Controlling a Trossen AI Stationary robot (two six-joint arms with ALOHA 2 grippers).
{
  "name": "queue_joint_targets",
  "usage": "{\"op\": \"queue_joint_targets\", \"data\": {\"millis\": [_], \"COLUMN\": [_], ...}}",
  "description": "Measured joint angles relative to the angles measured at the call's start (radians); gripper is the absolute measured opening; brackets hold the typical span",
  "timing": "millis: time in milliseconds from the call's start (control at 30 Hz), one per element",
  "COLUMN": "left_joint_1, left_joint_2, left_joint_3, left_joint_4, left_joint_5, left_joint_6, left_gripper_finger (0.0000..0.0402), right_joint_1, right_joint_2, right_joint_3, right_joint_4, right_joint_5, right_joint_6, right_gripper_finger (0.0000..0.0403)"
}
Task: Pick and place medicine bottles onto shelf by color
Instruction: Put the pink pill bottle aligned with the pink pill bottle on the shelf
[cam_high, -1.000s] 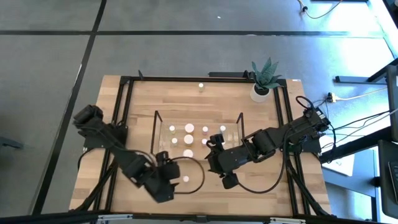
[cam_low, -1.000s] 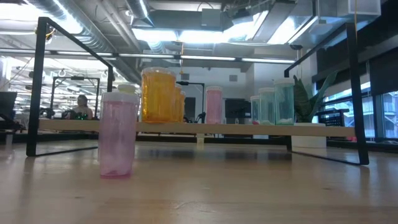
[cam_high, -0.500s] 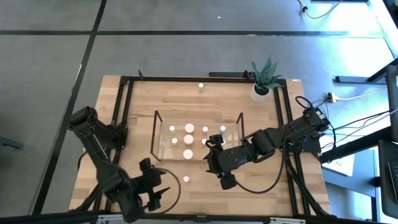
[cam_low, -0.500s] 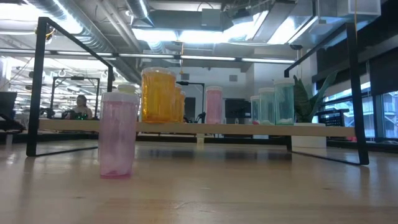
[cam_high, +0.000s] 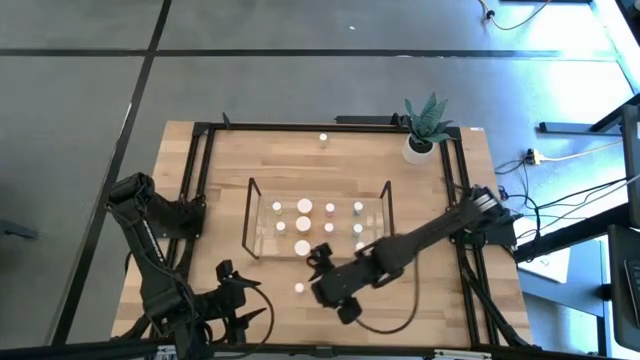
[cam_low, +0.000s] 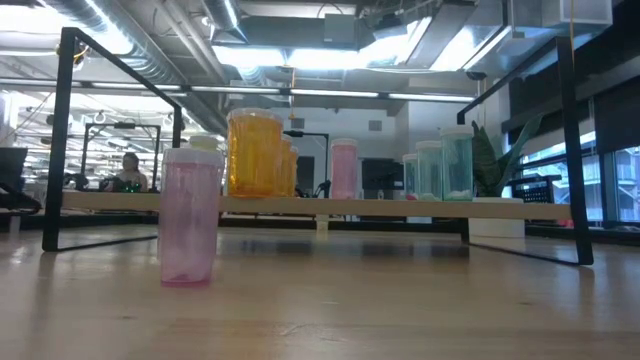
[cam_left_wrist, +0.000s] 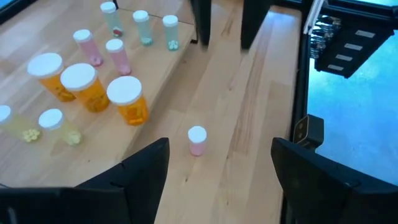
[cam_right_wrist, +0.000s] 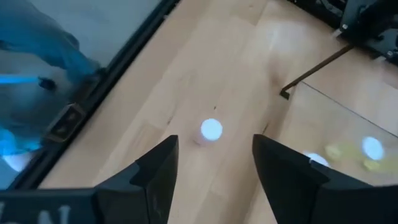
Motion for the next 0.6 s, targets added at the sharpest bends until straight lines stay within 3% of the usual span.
{"op": "queue_joint_targets", "data": {"millis": [333,600], "left_joint_1": [0.0,0.0], "left_joint_2": [0.0,0.0], "left_joint_3": [0.0,0.0], "left_joint_4": [0.0,0.0], "left_joint_5": [0.001,0.003], "left_joint_6": [0.001,0.003], "left_gripper_finger": [0.0275,0.0275], "right_joint_1": [-0.029,-0.062], "right_joint_2": [0.183,0.23], "right_joint_3": [0.0,0.001], "right_joint_4": [0.155,0.215], "right_joint_5": [-0.03,-0.021], "right_joint_6": [-0.045,-0.047], "right_gripper_finger": [0.0209,0.0209]}}
